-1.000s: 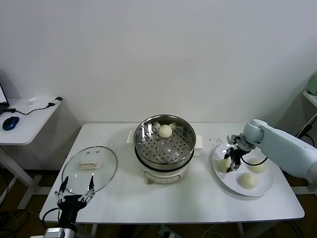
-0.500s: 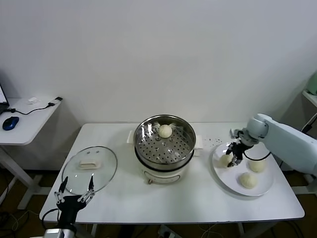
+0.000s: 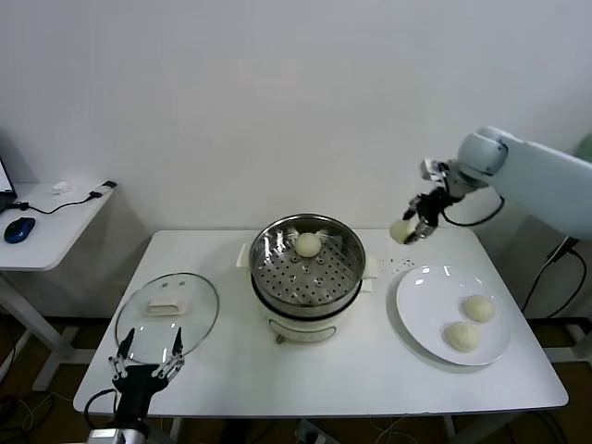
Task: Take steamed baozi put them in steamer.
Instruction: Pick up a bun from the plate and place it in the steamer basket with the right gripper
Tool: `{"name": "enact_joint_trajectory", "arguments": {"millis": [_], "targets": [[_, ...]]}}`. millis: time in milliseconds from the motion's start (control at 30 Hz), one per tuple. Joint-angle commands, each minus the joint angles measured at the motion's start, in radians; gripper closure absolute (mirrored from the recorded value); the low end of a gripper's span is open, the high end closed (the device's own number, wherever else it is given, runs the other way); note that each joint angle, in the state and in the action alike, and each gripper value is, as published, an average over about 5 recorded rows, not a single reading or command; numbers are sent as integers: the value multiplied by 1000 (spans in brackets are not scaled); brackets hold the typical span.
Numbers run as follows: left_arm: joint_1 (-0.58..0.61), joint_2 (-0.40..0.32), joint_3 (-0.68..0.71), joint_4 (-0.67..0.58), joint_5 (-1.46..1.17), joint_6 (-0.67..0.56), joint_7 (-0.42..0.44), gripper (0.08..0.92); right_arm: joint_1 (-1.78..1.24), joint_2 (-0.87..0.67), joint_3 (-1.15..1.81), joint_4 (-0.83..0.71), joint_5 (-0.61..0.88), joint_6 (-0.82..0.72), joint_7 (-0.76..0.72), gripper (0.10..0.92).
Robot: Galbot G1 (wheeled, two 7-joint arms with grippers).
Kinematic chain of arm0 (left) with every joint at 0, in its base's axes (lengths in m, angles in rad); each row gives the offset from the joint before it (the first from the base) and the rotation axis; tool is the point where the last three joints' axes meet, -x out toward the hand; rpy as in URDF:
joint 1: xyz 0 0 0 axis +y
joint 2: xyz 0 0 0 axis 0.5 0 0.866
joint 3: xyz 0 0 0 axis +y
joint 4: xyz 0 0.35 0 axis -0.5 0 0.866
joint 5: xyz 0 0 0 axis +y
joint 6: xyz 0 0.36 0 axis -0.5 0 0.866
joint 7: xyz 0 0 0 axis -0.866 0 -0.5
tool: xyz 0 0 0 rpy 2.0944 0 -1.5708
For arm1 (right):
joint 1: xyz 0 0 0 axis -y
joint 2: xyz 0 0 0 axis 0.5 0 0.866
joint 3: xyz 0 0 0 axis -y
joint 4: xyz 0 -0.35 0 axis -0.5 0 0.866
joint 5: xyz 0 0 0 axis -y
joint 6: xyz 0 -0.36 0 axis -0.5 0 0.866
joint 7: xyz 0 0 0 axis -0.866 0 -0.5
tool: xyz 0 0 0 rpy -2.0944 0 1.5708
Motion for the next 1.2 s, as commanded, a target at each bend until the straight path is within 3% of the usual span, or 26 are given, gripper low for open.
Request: {"name": "enact_joint_trajectory", "arguments": {"millis": [33, 467, 1200], "targets": [[8, 5, 13, -22, 14, 6, 2, 177, 143, 277, -97, -2, 218, -63, 50, 423], [8, 11, 18, -1, 17, -4, -6, 177, -25, 477, -117, -20, 254, -110, 168, 417], [5, 22, 6, 18, 6, -10, -10, 177, -162, 480, -162, -43, 210, -147, 217, 414]]}}
